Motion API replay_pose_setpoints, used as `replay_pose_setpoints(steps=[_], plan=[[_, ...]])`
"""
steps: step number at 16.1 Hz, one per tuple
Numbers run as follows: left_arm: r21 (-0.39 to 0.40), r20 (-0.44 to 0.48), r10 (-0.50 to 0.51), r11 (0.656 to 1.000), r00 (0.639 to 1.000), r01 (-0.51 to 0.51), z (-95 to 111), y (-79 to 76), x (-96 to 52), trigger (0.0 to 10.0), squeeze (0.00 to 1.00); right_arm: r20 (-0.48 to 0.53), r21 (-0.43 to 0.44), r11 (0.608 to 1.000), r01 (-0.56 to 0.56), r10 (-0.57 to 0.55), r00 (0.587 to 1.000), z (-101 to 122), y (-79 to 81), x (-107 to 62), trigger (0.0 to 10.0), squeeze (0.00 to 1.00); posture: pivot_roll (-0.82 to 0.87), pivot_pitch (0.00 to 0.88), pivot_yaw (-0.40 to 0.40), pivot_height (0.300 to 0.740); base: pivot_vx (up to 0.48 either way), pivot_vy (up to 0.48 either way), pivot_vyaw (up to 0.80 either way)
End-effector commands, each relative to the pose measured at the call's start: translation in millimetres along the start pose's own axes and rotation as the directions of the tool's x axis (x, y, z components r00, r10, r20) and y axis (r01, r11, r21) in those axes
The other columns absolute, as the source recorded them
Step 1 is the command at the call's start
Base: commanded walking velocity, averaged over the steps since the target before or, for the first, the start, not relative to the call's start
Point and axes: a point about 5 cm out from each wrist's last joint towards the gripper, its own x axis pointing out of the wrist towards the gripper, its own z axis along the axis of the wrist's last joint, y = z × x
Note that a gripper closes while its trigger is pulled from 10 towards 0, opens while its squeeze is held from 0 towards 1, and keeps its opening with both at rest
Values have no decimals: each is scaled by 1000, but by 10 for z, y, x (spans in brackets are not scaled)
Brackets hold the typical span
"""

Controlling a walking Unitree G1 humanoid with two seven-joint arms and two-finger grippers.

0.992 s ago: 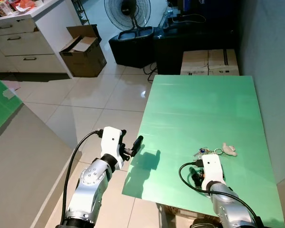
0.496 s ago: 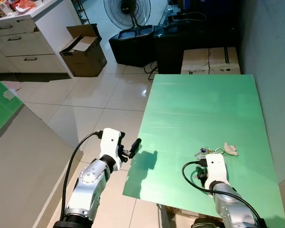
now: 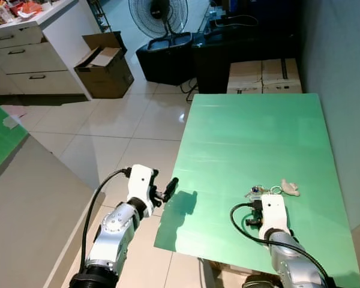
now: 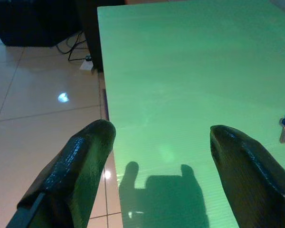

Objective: Hang keys on a hook

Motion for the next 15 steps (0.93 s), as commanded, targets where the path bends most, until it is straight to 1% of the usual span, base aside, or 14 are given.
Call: replay_pose_setpoints(steps=[1, 2, 3, 4, 5, 6, 8, 9, 11, 12, 14, 15], plan=[[6, -1, 25, 1000, 1000, -25, -17, 83, -16, 10000, 0, 41, -23, 1000, 16, -15, 999, 54, 38, 9, 0, 0, -297, 27, 287, 740, 0, 0, 0], [7, 0, 25, 1000, 1000, -25, -21, 83, -12, 10000, 0, 55, -25, 999, 22, -20, 998, 74, 32, 10, 0, 0, -296, 26, 287, 740, 0, 0, 0], [7, 0, 25, 1000, 1000, -25, -24, 82, 2, 10000, 0, 132, -40, 998, 48, -42, 990, 199, 13, 6, 0, 0, -295, 28, 289, 740, 0, 0, 0], [7, 2, 25, 1000, 1000, -25, -25, 81, 9, 10000, 0, 177, -52, 997, 63, -53, 983, 272, 5, 0, 0, 0, -296, 29, 289, 740, 0, 0, 0], [8, 5, 22, 1000, 1000, -22, -29, 75, 26, 10000, 0, 262, -54, 995, 82, -65, 963, 436, 9, -14, 0, 0, -296, 32, 292, 740, 0, 0, 0], [9, 5, 21, 1000, 1000, -21, -30, 71, 36, 10000, 0, 312, -57, 994, 91, -69, 947, 543, 23, -23, 0, 0, -296, 34, 295, 740, 0, 0, 0], [9, 7, 19, 1000, 1000, -19, -33, 70, 48, 10000, 0, 353, -61, 994, 93, -66, 933, 624, 43, -32, 0, 0, -296, 35, 297, 740, 0, 0, 0], [11, 8, 17, 1000, 1000, -17, -33, 70, 62, 10000, 0, 395, -72, 993, 94, -58, 917, 704, 69, -43, 0, 0, -297, 36, 300, 740, 0, 0, 0], [12, 9, 15, 1000, 1000, -16, -27, 77, 78, 10000, 0, 389, -76, 993, 88, -52, 920, 729, 91, -26, 0, 0, -296, 35, 301, 740, 0, 0, 0], [14, 12, 14, 1000, 1000, -14, -22, 81, 81, 10000, 0, 368, -71, 992, 101, -68, 927, 709, 87, -11, 10000, 0, -296, 36, 301, 740, 0, 0, 0], [15, 13, 16, 1000, 1000, -16, -18, 94, 78, 10000, 0, 349, -67, 992, 104, -75, 934, 674, 87, -3, 10000, 0, -296, 35, 300, 740, 0, 0, 0], [14, 14, 20, 1000, 1000, -20, -12, 107, 77, 10000, 0, 354, -53, 992, 112, -86, 931, 671, 81, -14, 10000, 0, -297, 34, 299, 740, 0, 0, 0]])
